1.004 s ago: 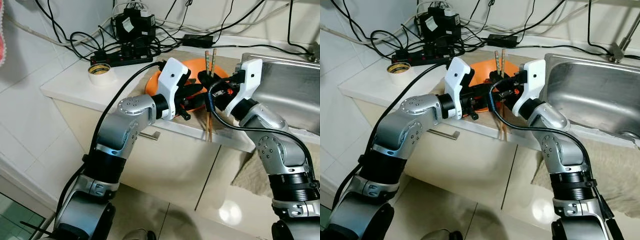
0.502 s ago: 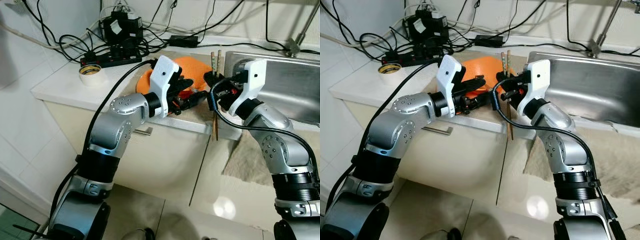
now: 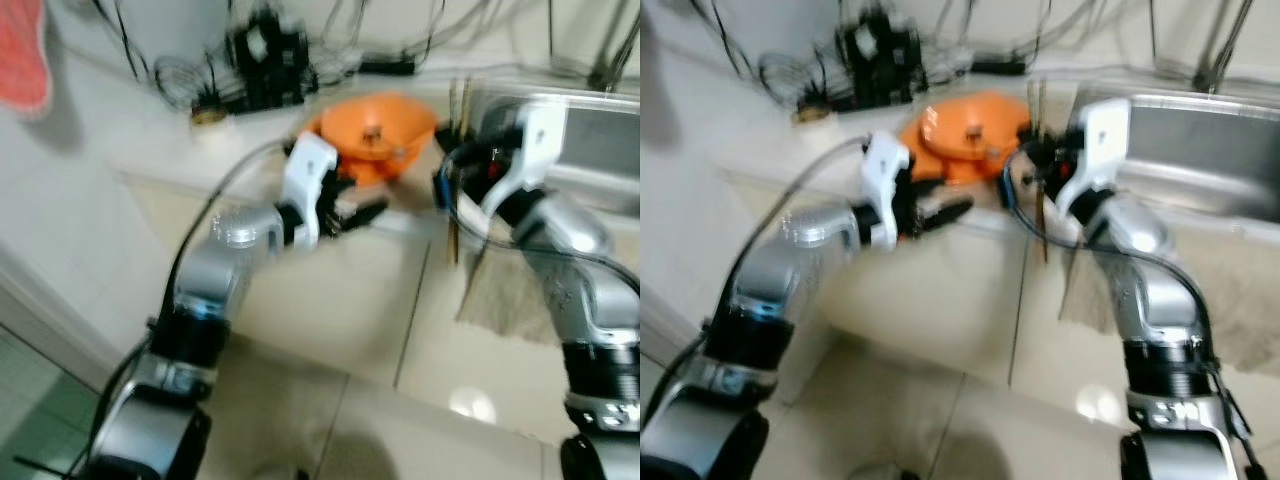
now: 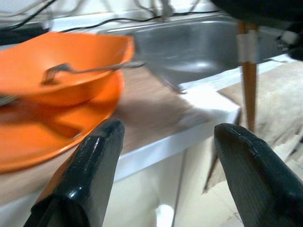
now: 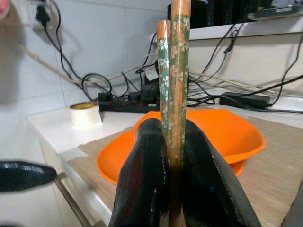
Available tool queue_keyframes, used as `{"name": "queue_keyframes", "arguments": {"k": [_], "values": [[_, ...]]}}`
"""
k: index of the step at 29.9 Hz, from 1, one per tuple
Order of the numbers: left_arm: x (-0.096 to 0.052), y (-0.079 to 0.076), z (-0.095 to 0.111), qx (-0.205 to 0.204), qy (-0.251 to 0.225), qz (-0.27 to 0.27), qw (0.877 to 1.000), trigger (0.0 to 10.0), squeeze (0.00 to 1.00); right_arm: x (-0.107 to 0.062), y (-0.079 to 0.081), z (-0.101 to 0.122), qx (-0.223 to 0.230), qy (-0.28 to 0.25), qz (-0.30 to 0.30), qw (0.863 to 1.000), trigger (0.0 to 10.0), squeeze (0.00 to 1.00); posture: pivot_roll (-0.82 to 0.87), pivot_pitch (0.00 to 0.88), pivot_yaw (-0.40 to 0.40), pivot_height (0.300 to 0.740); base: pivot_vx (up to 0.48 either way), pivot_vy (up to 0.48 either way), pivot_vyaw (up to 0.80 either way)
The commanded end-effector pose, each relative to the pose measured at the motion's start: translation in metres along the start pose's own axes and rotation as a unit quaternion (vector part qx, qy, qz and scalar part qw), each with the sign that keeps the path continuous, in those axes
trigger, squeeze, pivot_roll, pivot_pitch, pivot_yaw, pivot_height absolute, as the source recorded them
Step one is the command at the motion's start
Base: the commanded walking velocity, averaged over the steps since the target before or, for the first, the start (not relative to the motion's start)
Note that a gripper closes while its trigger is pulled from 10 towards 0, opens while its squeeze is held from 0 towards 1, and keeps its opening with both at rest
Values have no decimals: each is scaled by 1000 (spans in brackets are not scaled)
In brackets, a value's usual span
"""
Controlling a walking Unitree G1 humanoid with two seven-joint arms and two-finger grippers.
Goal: Kitchen organization
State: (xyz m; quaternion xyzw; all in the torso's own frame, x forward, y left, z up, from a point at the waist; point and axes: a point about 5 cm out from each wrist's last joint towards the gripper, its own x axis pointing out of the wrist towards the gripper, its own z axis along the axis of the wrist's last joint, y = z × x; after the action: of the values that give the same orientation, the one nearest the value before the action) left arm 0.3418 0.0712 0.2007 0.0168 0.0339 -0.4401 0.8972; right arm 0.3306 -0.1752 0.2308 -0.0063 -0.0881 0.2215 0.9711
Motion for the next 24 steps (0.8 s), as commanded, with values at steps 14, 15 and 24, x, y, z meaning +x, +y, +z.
{"name": "queue_keyframes", "arguments": {"k": [14,15,24], "values": [[5,0,5,11,-22,6,1000,10000,0,3,-13,26,-83,-41,-42,995,0,0,-44,0,84,740,0,-343,0],[5,0,5,9,-24,5,1000,10000,0,3,-14,29,-86,-45,-42,994,0,0,-44,0,82,740,0,-480,0],[8,-3,5,2,-28,2,1000,10000,0,3,-23,47,-134,-81,-73,985,0,0,-46,0,79,740,0,-474,0]]}}
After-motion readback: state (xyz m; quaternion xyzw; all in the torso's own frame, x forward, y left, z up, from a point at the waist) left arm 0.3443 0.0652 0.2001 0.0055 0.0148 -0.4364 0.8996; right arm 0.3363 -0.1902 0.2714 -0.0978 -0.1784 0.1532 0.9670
